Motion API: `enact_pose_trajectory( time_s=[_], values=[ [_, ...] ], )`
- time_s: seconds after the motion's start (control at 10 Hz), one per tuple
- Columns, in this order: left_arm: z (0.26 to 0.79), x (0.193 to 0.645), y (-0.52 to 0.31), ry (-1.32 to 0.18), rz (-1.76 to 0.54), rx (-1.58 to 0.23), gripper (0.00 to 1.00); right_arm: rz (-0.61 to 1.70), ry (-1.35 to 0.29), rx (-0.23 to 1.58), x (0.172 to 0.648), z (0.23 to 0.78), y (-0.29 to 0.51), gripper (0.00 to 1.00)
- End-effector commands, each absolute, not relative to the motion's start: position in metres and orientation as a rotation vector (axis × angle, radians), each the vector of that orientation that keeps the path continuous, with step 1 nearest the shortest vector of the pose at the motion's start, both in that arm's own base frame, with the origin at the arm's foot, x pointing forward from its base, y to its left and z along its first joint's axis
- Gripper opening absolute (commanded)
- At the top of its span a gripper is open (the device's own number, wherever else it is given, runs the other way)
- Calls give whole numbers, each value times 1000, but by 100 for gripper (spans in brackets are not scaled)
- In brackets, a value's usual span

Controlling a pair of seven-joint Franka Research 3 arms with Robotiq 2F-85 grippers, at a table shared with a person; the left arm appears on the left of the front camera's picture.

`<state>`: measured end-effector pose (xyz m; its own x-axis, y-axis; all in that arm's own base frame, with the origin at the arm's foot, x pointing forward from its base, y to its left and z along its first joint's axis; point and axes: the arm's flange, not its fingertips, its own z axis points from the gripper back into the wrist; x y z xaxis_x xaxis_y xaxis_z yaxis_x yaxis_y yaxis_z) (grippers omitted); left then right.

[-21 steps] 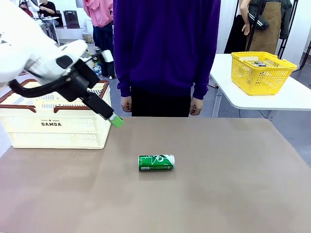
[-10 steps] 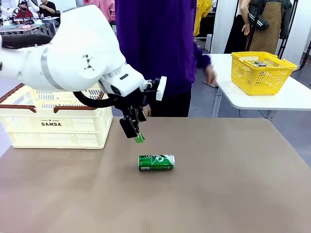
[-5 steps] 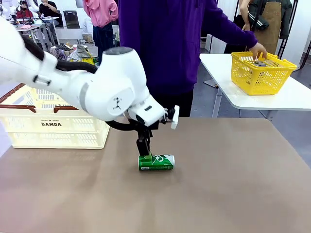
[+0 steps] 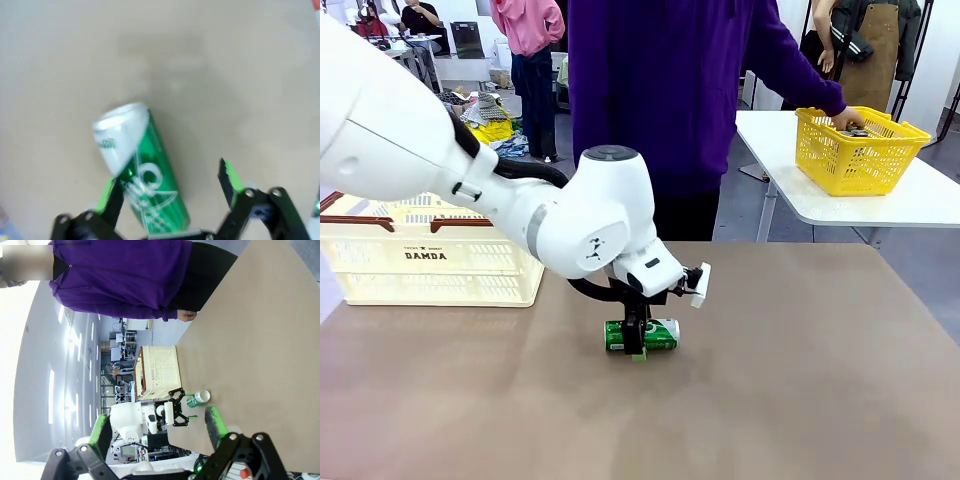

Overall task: Place the drinks into the Shopping basket.
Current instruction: Pick up one drink and place it into the Shopping basket.

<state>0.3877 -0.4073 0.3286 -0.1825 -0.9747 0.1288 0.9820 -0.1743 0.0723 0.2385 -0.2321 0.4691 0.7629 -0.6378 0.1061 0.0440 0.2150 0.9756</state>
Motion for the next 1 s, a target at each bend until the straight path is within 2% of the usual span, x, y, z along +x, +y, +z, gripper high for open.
enact_pose_trajectory(
  time_s=[0.0,0.2,0.7,0.8,0.9],
  values=[
    [321,393,-411,-81,-1727,-101,100,-499,-580,1295,239,472,-233,100],
    [312,397,-411,-26,-1695,-128,100,-499,-580,1295,239,472,-233,100],
    [304,401,-411,-34,-1679,-113,100,-499,-580,1295,239,472,-233,100],
    [304,401,-410,-28,-1680,-115,95,-499,-580,1295,239,472,-233,100],
    [303,401,-410,-17,-1678,-118,46,-499,-580,1295,239,472,-233,100]
  ],
)
